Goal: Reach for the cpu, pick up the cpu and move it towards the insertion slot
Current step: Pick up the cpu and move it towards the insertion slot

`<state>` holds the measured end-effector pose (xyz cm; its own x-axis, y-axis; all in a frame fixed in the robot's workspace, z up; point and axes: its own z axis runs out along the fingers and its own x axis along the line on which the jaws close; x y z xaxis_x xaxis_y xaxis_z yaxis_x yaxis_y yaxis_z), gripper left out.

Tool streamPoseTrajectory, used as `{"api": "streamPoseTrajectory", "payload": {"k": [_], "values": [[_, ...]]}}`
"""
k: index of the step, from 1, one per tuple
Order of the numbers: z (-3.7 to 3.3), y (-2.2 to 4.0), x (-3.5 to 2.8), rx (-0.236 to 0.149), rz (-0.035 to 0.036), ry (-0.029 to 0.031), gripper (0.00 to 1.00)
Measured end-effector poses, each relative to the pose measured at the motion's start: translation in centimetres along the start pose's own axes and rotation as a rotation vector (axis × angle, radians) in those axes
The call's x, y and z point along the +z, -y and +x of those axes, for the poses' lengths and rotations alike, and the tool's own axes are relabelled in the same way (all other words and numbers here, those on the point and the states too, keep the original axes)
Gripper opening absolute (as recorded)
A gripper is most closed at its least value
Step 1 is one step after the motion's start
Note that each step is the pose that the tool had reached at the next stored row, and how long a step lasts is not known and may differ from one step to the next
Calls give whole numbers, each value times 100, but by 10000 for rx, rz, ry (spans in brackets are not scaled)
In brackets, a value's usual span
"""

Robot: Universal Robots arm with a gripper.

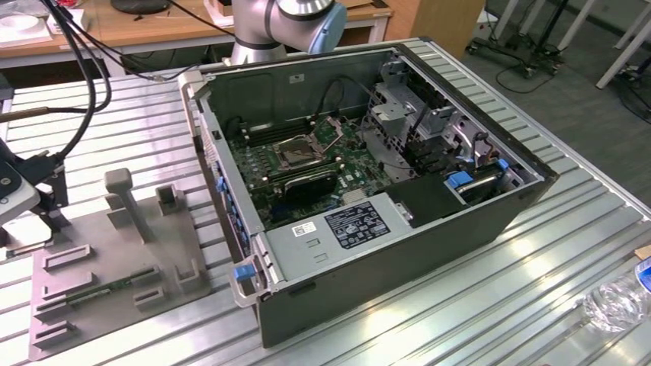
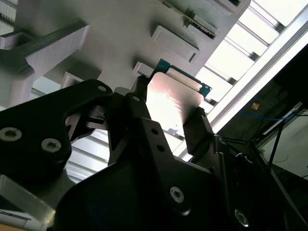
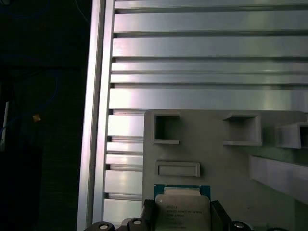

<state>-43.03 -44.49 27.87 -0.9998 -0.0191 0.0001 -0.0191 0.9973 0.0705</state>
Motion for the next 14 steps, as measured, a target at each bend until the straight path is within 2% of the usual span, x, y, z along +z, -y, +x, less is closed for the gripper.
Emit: {"api": "streamPoseTrajectory", "payload": {"k": [14], "values": [[0,-6,-86,0,-2,3,54]]}}
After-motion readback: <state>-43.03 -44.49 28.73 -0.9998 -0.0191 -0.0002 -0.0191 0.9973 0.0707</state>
